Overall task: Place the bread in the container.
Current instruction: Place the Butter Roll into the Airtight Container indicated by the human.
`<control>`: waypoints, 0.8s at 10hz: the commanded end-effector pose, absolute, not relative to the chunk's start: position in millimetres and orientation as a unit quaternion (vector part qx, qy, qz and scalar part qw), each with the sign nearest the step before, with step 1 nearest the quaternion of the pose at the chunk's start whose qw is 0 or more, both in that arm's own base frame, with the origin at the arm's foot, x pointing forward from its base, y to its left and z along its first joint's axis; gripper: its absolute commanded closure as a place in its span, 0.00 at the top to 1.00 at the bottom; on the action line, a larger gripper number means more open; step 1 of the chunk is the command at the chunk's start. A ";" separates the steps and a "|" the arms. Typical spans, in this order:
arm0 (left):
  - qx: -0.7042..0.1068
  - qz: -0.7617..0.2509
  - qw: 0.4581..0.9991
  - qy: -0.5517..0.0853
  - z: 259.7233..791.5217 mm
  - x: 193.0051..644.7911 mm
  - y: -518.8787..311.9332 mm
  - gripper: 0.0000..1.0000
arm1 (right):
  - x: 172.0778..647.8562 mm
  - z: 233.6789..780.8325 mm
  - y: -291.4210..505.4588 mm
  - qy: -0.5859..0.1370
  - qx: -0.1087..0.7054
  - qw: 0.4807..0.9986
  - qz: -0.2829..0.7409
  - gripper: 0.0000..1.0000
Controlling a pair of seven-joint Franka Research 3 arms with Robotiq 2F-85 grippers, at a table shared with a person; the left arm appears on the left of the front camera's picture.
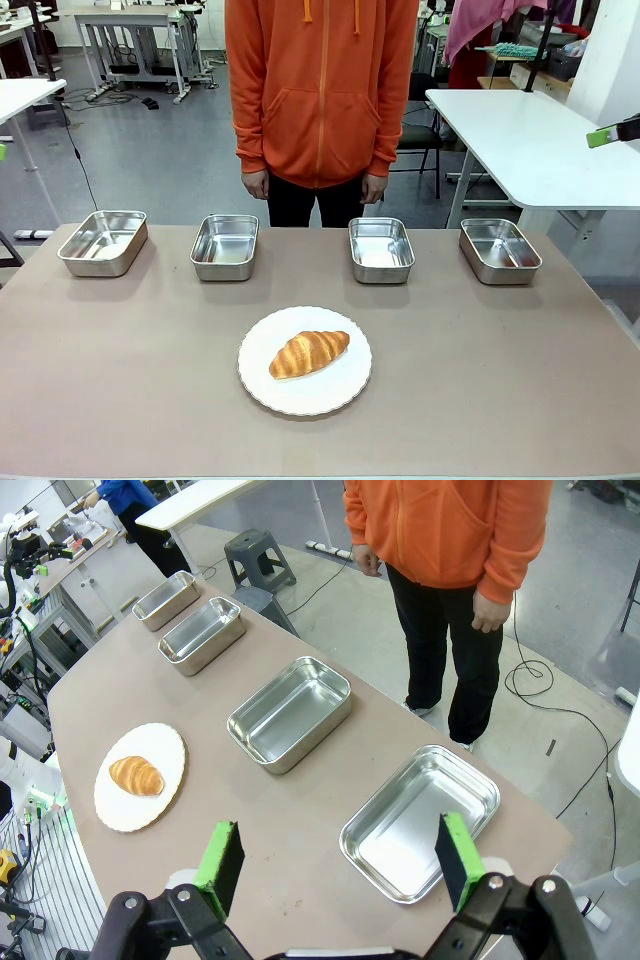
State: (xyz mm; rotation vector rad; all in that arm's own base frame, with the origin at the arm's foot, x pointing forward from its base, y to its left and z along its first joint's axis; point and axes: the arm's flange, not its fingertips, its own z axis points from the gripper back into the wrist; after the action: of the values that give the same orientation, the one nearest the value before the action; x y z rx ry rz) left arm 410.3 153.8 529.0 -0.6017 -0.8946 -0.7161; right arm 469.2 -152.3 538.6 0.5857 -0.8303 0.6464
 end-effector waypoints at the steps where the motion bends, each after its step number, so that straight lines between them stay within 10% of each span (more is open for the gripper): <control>1: -0.280 -0.333 0.797 -0.418 529.3 409.6 154.5 1.00 | 470.0 539.6 -151.1 -0.394 0.272 0.824 0.303 1.00; 8: -0.280 -0.333 0.797 -0.418 529.3 409.6 154.5 1.00 | 470.0 539.6 -151.1 -0.394 0.272 0.824 0.303 1.00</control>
State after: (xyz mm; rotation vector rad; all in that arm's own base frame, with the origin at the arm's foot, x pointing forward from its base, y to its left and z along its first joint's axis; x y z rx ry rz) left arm 410.3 153.8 529.0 -0.6017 -0.8946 -0.7161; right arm 469.2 -152.3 538.6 0.5857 -0.8303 0.6464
